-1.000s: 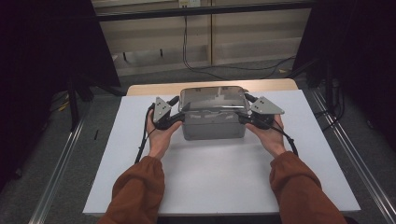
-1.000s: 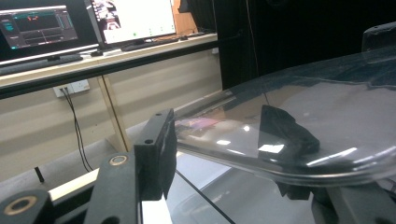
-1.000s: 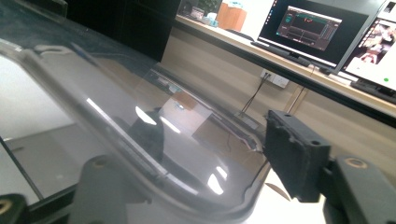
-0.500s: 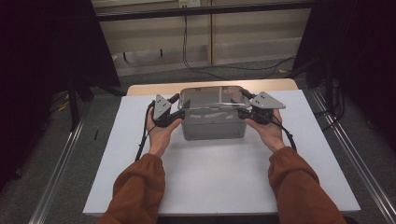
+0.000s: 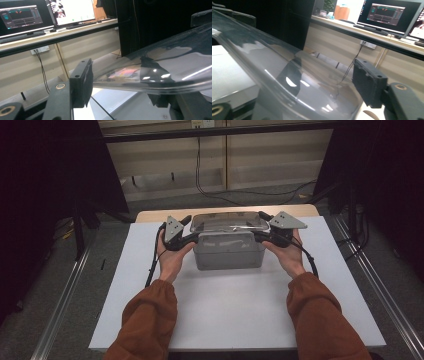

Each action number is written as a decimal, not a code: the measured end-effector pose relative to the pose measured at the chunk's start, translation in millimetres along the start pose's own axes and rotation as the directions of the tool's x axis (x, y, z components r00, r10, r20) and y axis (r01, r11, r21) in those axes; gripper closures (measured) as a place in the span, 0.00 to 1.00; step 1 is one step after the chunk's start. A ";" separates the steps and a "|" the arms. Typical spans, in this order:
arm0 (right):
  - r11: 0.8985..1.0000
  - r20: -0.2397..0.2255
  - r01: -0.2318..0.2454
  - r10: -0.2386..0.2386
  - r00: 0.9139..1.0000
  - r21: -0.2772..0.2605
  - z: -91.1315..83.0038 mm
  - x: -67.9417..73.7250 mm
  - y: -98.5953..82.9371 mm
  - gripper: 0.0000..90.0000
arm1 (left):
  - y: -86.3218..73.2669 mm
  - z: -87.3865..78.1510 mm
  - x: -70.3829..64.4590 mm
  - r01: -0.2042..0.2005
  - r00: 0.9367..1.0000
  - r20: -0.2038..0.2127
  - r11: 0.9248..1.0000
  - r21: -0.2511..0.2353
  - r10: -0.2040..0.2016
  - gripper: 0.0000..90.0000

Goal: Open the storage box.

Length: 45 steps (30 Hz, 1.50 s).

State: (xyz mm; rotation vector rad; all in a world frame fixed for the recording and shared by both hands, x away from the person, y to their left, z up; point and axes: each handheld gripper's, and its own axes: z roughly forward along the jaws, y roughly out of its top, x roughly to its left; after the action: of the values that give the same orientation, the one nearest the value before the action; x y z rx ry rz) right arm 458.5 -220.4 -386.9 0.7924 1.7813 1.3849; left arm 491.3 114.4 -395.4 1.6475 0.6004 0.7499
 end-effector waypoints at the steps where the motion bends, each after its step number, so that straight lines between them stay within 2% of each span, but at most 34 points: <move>1: 1.000 0.011 0.001 -0.001 1.000 -0.009 0.6 -0.5 1.3 0.45 | 0.7 0.2 -0.1 -0.006 1.000 0.001 1.000 -0.002 0.006 0.53; 4: 1.000 0.018 -0.008 0.008 1.000 -0.018 1.7 -1.7 2.5 0.43 | 3.0 1.8 0.0 -0.002 1.000 0.002 1.000 -0.017 0.002 0.57; 6: 0.999 0.020 -0.017 0.018 1.000 -0.029 3.3 -3.7 3.7 0.45 | 3.7 3.4 0.8 0.019 1.000 0.006 0.999 -0.027 -0.019 0.58; 13: 0.998 0.008 -0.042 0.042 0.999 -0.039 9.1 -10.3 8.1 0.47 | 8.8 13.1 5.8 0.000 1.000 -0.003 1.000 -0.016 0.000 0.58; 22: 0.996 0.028 -0.068 0.070 0.997 -0.054 11.4 -16.7 6.0 0.48 | 11.9 18.2 8.6 -0.015 1.000 0.003 1.000 -0.009 0.015 0.61; 25: 0.996 0.043 -0.069 0.071 0.997 -0.051 12.2 -20.1 4.6 0.46 | 11.5 18.8 9.8 -0.004 1.000 0.003 1.000 -0.012 0.004 0.61; 36: 0.998 0.042 -0.058 0.059 0.997 -0.006 24.5 -26.2 -2.8 0.46 | 10.2 23.3 15.9 0.010 1.000 -0.014 1.000 -0.003 -0.010 0.65; 39: 0.999 0.056 -0.048 0.048 0.997 -0.004 28.6 -30.3 -3.0 0.47 | 8.9 23.5 17.8 0.018 1.000 -0.019 1.000 0.002 -0.018 0.66; 41: 0.998 0.052 -0.058 0.057 0.997 0.004 29.6 -32.4 -4.0 0.47 | 8.7 23.8 17.8 0.030 0.999 -0.018 1.000 0.001 -0.030 0.66; 45: 0.998 0.048 -0.060 0.059 0.997 0.015 32.5 -34.1 -6.6 0.50 | 8.8 25.1 19.1 0.026 0.999 -0.025 1.000 0.000 -0.026 0.67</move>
State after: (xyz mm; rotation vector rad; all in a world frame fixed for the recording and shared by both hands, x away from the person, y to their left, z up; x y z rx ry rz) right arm 504.1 -233.0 -392.2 0.8868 1.7468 1.3803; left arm 522.6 110.3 -386.9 1.6303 0.6386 0.7526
